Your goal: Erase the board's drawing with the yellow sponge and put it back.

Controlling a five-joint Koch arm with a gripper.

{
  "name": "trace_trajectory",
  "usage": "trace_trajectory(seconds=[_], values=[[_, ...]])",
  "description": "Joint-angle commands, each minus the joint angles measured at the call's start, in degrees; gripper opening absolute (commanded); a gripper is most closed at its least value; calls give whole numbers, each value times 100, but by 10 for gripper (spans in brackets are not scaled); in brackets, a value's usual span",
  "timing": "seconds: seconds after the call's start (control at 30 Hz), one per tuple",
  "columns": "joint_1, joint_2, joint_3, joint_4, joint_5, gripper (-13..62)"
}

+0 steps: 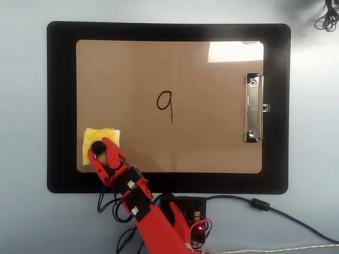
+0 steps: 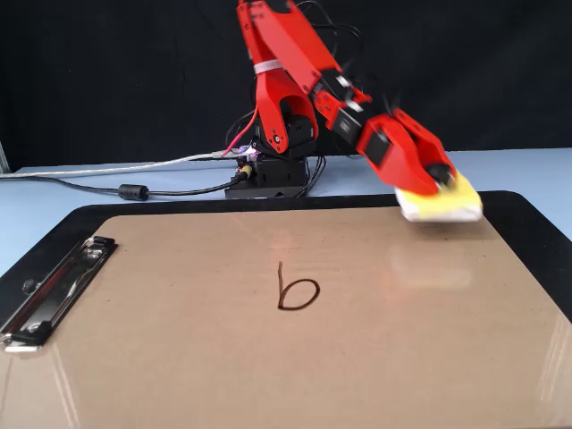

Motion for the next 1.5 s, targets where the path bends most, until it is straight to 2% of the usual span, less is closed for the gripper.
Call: trace_trajectory(seconds=[0.0, 0.13, 0.23, 0.37, 0.5, 0.67, 0.77, 0.83, 1.0, 1.07, 1.13, 1.33, 1.47], values=[[756, 1134, -448, 1538, -439, -79], [2936, 1415, -1591, 3894, -325, -80], [3858, 905, -1723, 3700, 176, -80], [4526, -26, -1670, 2566, 598, -80], [4641, -773, -1213, 1362, 606, -80], [4614, -800, -193, -26, 589, -80], [4632, -1107, -79, -835, 571, -80], [4632, -1846, -308, -1248, 571, -80], [4597, -3973, -2294, -1705, 562, -80], [4597, -4351, -2769, -1679, 571, -80], [4605, -4245, -2496, -1652, 562, -80], [4104, -1942, 62, -1652, 519, -80], [3902, -1318, 562, -1652, 334, -80]])
